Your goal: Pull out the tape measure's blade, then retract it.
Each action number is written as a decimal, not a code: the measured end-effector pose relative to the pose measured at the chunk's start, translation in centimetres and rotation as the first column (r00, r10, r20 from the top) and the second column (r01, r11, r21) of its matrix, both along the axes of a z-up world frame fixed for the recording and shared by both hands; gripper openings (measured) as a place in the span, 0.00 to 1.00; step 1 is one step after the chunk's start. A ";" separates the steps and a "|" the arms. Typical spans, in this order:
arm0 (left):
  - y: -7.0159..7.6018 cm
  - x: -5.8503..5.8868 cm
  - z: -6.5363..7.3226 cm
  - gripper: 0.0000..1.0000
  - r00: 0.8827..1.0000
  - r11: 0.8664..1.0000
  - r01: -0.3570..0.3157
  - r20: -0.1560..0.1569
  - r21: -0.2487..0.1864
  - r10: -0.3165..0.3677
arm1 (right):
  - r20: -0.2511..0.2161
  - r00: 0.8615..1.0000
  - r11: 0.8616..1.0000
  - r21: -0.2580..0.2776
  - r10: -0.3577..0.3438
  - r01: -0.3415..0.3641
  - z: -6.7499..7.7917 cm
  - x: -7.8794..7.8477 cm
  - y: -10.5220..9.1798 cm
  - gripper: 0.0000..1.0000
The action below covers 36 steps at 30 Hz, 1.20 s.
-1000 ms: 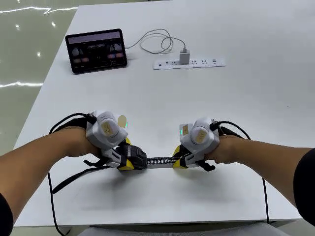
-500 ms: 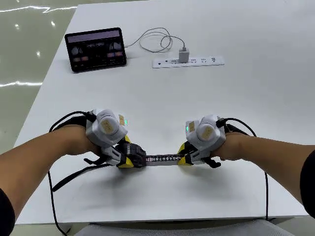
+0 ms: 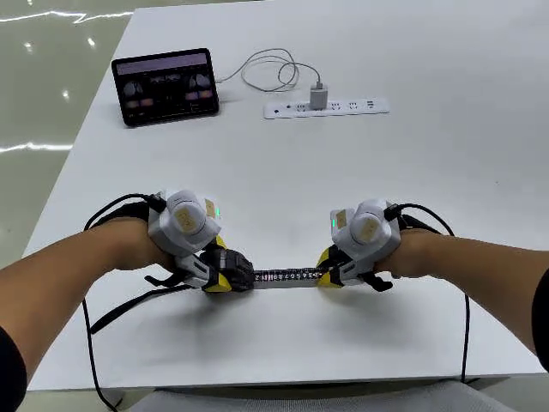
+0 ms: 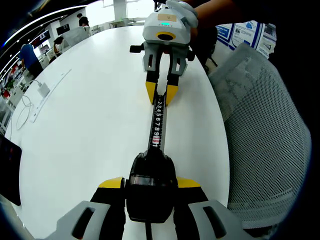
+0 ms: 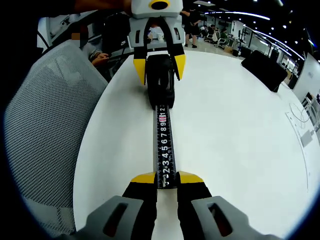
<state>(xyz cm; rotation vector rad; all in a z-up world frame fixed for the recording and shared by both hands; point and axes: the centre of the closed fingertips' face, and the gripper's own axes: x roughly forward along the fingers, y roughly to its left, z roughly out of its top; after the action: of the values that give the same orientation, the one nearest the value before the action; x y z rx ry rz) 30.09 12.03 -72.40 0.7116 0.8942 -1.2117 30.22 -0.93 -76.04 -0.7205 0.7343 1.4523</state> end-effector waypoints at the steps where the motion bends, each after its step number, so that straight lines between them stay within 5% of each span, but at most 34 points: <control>1: 0.0 0.0 0.0 0.33 1.000 1.000 0.000 0.000 0.000 0.000 | 0.000 1.000 1.000 0.000 0.000 0.000 0.0 0.0 0.0 0.09; 36: 0.0 0.0 0.1 0.33 1.000 1.000 -0.005 0.004 0.001 0.005 | -0.007 0.999 0.999 -0.022 -0.036 0.036 0.1 0.2 -3.4 0.09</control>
<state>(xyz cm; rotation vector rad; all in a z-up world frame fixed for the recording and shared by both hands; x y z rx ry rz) 30.06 11.99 -72.32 0.7122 0.8931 -1.2055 30.43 -4.37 -75.95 -0.7158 0.7657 1.4171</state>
